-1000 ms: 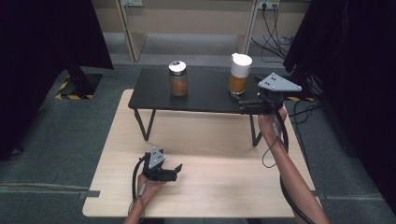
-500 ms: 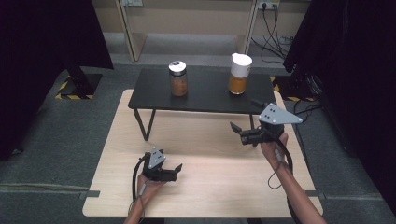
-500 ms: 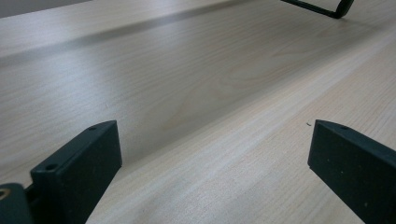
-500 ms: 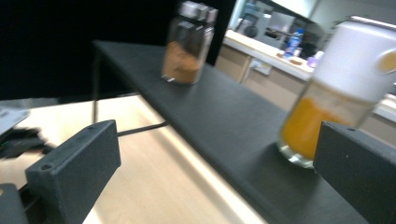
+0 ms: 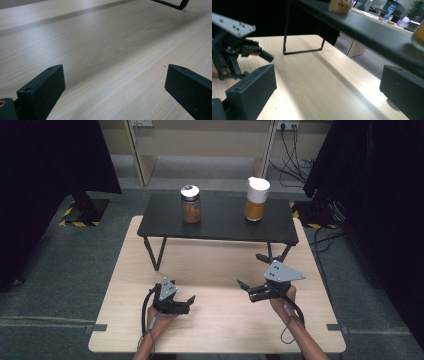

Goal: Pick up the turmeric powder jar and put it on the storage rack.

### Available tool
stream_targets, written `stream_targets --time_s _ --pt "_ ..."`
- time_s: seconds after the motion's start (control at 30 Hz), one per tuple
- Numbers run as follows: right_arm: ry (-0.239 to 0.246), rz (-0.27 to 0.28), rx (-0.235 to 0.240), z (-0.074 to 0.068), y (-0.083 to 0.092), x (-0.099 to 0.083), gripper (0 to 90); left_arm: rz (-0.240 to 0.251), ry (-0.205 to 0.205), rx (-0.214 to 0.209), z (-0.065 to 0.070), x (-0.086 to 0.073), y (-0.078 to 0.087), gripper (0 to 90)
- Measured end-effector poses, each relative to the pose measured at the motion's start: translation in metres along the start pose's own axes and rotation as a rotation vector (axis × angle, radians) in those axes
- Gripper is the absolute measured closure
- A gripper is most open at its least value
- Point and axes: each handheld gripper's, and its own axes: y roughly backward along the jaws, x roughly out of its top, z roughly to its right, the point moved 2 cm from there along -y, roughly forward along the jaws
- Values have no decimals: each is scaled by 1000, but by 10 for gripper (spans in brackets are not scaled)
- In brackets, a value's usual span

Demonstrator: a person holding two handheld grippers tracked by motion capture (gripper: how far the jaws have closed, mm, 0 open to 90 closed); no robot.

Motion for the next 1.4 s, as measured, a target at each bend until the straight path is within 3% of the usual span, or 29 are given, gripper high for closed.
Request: stream_targets --time_s 0.37,0.97,1.3,1.4 --pt "19 -61 8 -14 -13 -25 6 -1 1 0 0 0 0 21" --pt "-34 -125 8 -24 -32 -64 7 -1 0 0 0 0 0 22" --pt "-50 -110 2 -30 -32 -84 7 -2 0 0 0 0 0 22" --pt "-33 -123 -15 -34 -33 -83 7 -2 1 0 0 0 -1 22"
